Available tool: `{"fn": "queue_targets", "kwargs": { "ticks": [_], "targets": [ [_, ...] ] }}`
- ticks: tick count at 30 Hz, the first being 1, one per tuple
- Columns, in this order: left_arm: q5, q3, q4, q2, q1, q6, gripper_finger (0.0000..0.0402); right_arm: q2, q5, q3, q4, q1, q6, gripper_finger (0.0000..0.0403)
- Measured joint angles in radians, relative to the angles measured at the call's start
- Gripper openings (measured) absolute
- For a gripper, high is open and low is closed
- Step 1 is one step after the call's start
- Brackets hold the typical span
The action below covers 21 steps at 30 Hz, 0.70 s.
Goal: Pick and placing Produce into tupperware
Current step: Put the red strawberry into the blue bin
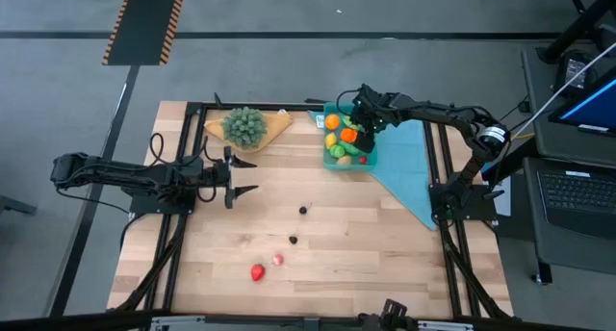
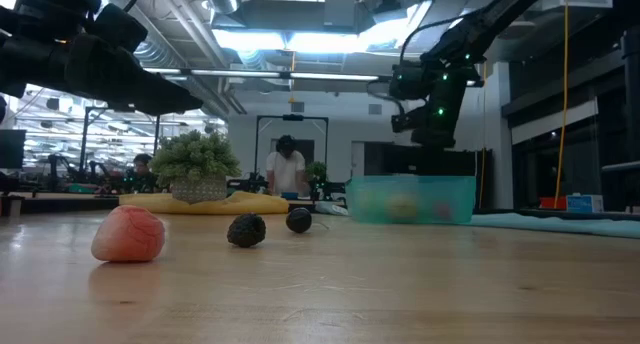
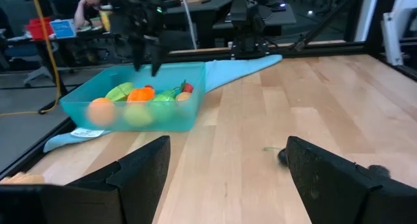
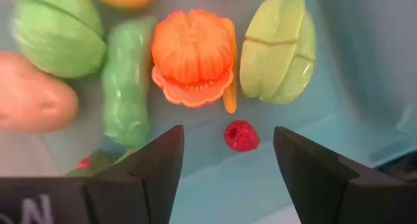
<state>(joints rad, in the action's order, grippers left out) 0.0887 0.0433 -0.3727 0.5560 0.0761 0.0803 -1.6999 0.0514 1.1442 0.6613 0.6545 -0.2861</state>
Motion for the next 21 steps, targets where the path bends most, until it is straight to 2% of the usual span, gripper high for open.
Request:
{"fn": "queue_targets", "kwargs": {
  "ticks": [4,6,10,14,18,21],
  "targets": [
    [-0.051,0.032,0.01,-0.002,-0.001,0.0,0.0298,0.075,-0.008,-0.006,-0.026,-0.028,0.015,0.0238],
    [-0.076,0.065,0.074,-0.003,-0.001,-0.001,0.0298,0.128,-0.035,-0.042,-0.091,-0.049,0.03,0.0238],
    [-0.081,0.14,0.244,-0.002,-0.016,-0.038,0.0298,0.248,-0.061,-0.199,-0.316,-0.112,0.067,0.0238],
    [-0.081,0.189,0.33,-0.002,-0.05,-0.053,0.0298,0.338,-0.065,-0.381,-0.562,-0.202,0.124,0.0238],
    [-0.065,0.227,0.388,-0.002,-0.094,-0.111,0.0298,0.38,-0.064,-0.511,-0.739,-0.283,0.18,0.0238],
    [-0.012,0.231,0.418,0.002,-0.148,-0.179,0.0298,0.389,-0.064,-0.568,-0.824,-0.334,0.208,0.0238]
  ]
}}
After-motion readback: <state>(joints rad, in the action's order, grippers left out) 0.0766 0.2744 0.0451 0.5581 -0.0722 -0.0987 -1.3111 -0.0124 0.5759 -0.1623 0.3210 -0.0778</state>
